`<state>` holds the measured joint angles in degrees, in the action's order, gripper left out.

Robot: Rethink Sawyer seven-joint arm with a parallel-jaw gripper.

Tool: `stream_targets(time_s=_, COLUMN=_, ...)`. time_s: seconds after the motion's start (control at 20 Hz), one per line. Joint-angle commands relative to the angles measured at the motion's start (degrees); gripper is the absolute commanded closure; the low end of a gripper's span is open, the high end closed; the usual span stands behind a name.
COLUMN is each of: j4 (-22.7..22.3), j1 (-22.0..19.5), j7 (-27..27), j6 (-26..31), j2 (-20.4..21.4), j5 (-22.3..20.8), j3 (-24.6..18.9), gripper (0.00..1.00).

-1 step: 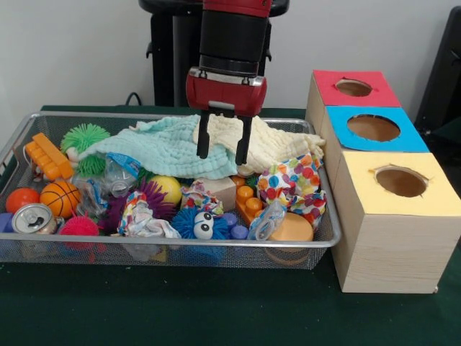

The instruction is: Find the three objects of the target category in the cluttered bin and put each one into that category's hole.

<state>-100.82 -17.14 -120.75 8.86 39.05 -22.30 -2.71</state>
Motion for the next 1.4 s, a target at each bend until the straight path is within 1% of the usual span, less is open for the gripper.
stream_targets(time_s=0.05, j4=1.05, j1=0.63, j7=-2.07, j6=-4.06, j2=-2.96, j5=-3.49, j3=-2.11, gripper=0.00)
stream_targets(time_s=0.2, j4=-0.71, j1=1.19, j7=-2.93, j6=-4.72, j2=-2.63, j5=-3.42, j3=-1.02, gripper=0.00)
stream_targets(time_s=0.3, j4=-1.61, j1=0.73, j7=-2.62, j6=-3.91, j2=-2.64, j5=-3.29, j3=-1.29, gripper=0.00)
stream_targets(time_s=0.5, j4=-3.05, j1=0.30, j7=-2.46, j6=-4.83, j2=-3.40, j5=-3.90, j3=-1.16, gripper=0.00)
stream_targets(time_s=0.9, j4=-6.54, j1=-0.52, j7=-2.77, j6=-6.02, j2=-2.72, j5=-5.39, j3=0.25, gripper=0.00)
stream_targets(time_s=1.1, j4=-6.65, j1=-0.05, j7=-3.30, j6=-5.97, j2=-3.53, j5=-5.99, j3=1.98, gripper=0.00)
stream_targets(time_s=1.4, j4=-7.64, j1=-1.24, j7=-3.12, j6=-5.75, j2=-5.06, j5=-7.16, j3=2.14, gripper=0.00)
